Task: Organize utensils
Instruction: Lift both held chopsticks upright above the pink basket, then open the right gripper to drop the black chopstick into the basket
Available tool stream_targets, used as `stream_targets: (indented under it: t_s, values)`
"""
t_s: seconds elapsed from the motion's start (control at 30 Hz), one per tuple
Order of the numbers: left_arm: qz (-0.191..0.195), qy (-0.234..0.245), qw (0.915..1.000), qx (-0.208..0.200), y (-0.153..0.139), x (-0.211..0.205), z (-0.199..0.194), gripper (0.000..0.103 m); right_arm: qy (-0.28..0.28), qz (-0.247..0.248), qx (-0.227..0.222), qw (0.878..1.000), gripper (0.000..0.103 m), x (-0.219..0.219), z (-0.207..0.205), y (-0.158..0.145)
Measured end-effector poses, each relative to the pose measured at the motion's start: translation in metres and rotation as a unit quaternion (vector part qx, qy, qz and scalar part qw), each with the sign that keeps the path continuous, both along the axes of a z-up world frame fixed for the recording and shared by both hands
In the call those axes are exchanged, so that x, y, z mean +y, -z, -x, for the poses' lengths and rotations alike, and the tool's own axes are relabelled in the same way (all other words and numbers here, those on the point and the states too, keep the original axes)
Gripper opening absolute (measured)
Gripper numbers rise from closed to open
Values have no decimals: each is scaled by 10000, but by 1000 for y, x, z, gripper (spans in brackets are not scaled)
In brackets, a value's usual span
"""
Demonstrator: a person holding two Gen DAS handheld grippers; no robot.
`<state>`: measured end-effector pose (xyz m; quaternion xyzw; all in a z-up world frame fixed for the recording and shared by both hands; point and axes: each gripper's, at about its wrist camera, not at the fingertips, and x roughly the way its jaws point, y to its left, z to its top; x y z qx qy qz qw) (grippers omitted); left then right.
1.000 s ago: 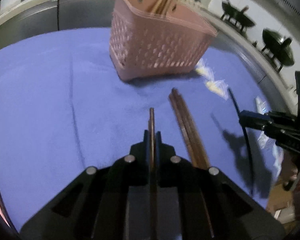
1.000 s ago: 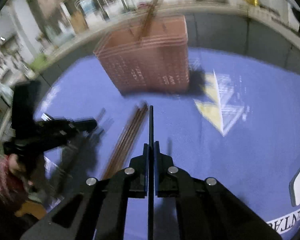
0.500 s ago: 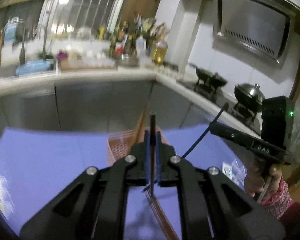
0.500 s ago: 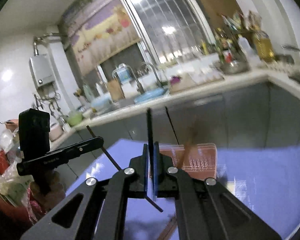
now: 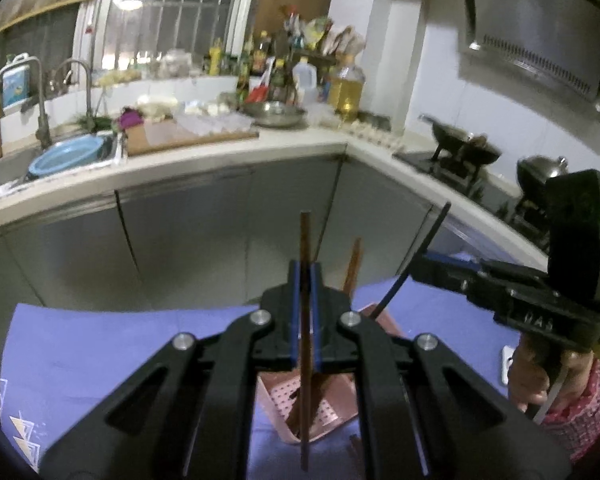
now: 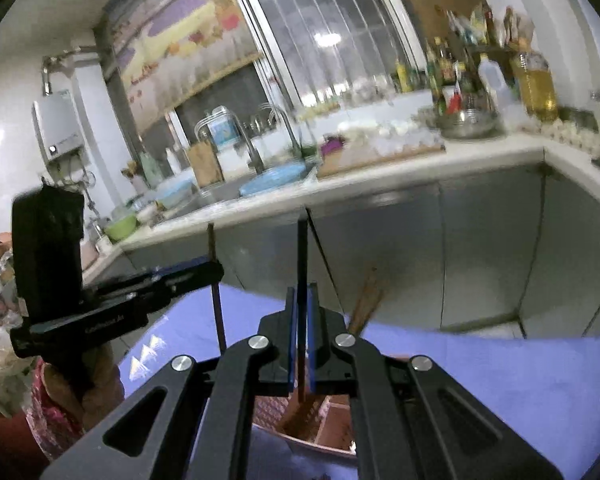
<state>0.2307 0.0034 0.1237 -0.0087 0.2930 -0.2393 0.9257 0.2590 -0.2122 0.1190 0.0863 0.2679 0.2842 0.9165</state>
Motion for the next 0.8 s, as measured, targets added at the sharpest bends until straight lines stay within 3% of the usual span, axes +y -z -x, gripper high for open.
stream_targets:
  t_s: [0.1,0.3,0.57,0.67,0.73,0.8]
  values:
    - [94,9,9999,92,4,1,-7,4,-92,170,290,9994,5,10,-5,28]
    - [224,61,9995,-215,-23,3,6,4,40,599,511,9969,6,20,-8,58]
    - [389,-39,9967,-710,-62,7,20,4,506,127,264,9983,12,-11,5,42]
    - [401,-105,9953,-871,-72,7,19,4,626,21,115,9980,28,-19,13,36]
    - [401,-120,9948,-929,-75,5,15,4,693,-62,55,9976,46,-23,19,37]
    - [313,-122,9949,-955,-74,1,12,4,703,-116,25,9975,48,-26,23,38]
